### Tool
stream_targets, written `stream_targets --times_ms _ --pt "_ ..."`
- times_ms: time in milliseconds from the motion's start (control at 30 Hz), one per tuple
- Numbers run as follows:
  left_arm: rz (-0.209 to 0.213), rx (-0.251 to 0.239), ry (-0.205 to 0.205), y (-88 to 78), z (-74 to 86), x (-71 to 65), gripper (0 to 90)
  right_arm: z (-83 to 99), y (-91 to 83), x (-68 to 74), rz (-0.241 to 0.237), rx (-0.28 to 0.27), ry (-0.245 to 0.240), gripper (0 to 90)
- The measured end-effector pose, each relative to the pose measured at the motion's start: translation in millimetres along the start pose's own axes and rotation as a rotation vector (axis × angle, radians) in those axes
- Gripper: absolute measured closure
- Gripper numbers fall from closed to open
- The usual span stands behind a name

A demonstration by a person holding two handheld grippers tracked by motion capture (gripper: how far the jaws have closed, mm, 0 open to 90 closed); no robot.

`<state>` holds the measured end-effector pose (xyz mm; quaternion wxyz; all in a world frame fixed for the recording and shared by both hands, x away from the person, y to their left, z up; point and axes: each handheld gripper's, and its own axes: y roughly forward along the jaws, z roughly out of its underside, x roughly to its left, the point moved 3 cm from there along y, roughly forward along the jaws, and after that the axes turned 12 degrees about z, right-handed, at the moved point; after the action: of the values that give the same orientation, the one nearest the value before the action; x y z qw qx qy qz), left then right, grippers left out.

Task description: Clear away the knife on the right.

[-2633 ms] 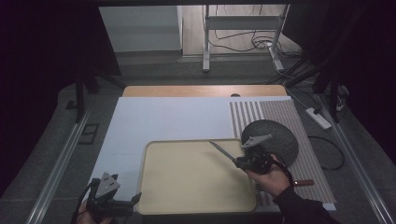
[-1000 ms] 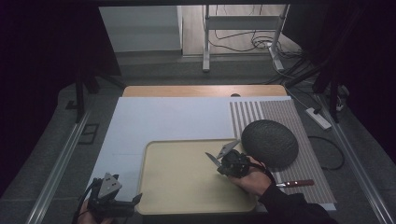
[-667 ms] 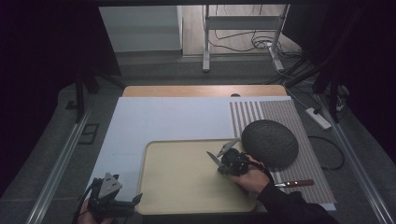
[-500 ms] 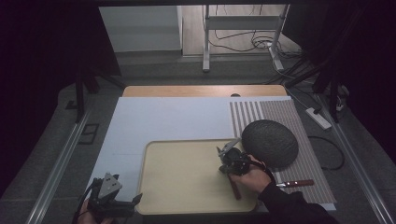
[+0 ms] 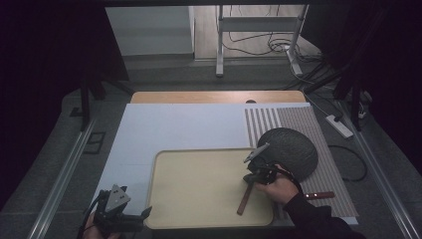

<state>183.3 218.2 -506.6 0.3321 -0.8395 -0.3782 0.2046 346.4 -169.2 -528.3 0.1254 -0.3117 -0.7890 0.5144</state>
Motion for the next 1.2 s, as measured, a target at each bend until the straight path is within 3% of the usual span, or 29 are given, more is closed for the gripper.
stream_targets --times_ms 500,833,967,1200 --pt "-0.002 0.001 0.004 0.1 -0.1 -0.4 0.1 10.6 -4.4 -23.6 0.033 0.024 0.067 90.0" --pt "-0.006 0.005 0.007 0.4 -0.2 -0.6 0.1 11.8 -4.7 -31.4 0.062 0.025 0.077 89.9" --pt "-0.006 0.005 0.006 0.4 -0.2 -0.5 0.1 10.9 -5.8 -29.6 0.035 0.006 0.082 85.9" --pt "-0.005 0.003 0.002 0.3 -0.1 -0.3 0.1 7.3 -12.0 -27.4 0.033 -0.042 0.078 76.0"
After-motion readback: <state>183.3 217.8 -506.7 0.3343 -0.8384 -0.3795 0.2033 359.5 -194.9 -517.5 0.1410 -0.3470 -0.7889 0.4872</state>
